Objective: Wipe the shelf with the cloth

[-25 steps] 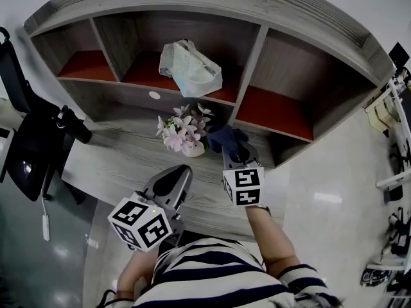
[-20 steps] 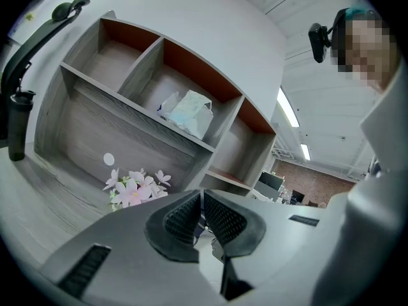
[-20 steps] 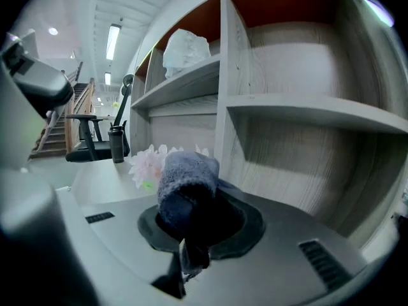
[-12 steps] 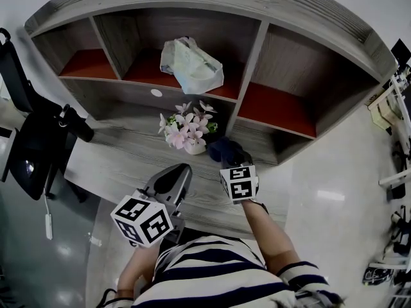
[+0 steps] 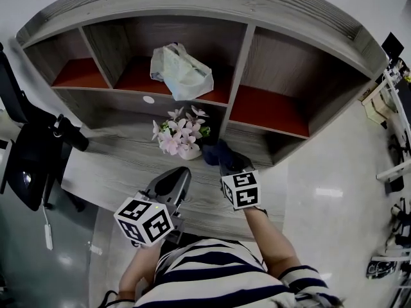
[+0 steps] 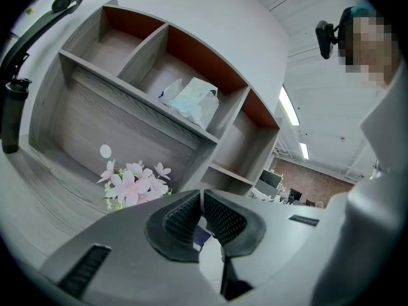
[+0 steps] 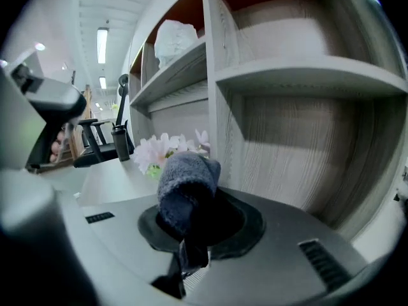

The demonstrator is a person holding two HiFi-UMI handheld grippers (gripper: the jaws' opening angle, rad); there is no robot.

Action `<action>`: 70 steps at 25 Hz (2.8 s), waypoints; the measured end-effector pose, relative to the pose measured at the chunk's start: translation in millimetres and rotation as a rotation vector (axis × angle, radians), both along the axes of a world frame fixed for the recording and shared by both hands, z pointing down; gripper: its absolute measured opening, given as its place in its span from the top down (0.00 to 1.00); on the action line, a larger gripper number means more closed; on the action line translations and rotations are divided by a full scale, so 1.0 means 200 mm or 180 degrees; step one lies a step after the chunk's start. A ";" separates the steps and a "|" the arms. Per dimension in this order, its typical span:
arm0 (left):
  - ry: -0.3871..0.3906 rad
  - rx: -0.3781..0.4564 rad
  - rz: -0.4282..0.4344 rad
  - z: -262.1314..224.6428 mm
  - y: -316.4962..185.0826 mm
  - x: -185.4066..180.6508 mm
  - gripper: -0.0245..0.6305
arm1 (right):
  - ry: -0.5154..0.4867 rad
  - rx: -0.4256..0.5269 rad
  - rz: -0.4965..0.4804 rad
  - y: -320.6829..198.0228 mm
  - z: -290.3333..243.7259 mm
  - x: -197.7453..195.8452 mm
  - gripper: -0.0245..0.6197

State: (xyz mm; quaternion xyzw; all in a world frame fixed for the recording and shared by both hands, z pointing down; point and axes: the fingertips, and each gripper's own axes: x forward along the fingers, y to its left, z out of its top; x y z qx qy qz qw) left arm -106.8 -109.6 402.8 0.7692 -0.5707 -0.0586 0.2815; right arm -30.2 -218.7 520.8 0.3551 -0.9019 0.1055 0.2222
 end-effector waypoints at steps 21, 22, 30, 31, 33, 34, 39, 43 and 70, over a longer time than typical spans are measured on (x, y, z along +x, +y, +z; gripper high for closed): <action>0.0022 0.0633 0.0484 -0.45 -0.09 0.20 0.92 | -0.0997 0.1692 -0.0474 0.17 -1.50 0.08 0.86; 0.0009 0.0645 0.0476 -0.46 -0.09 0.20 0.92 | -0.1021 0.1778 -0.0458 0.16 -1.55 0.08 0.85; -0.0051 0.0809 0.0373 -0.54 -0.08 0.18 0.92 | -0.1100 0.2290 -0.0431 0.08 -1.89 0.04 0.85; -0.0050 0.0807 0.0367 -0.53 -0.07 0.18 0.92 | -0.1111 0.2328 -0.0432 0.08 -1.92 0.03 0.86; -0.0026 0.0791 0.0354 -0.53 -0.07 0.18 0.92 | -0.1128 0.2373 -0.0438 0.06 -1.96 0.01 0.85; -0.0001 0.0784 0.0350 -0.52 -0.06 0.18 0.92 | -0.1132 0.2387 -0.0444 0.06 -1.97 0.00 0.85; 0.0049 0.0817 0.0314 -0.54 -0.05 0.17 0.92 | -0.1084 0.2462 -0.0420 0.01 -2.00 -0.04 0.85; 0.0042 0.0819 0.0276 -0.53 -0.06 0.16 0.92 | -0.0997 0.2493 -0.0296 -0.07 -2.02 -0.01 0.86; 0.0094 0.0741 0.1038 -0.50 -0.19 0.52 0.92 | -0.0631 0.2487 0.1316 -0.27 -2.00 1.02 0.86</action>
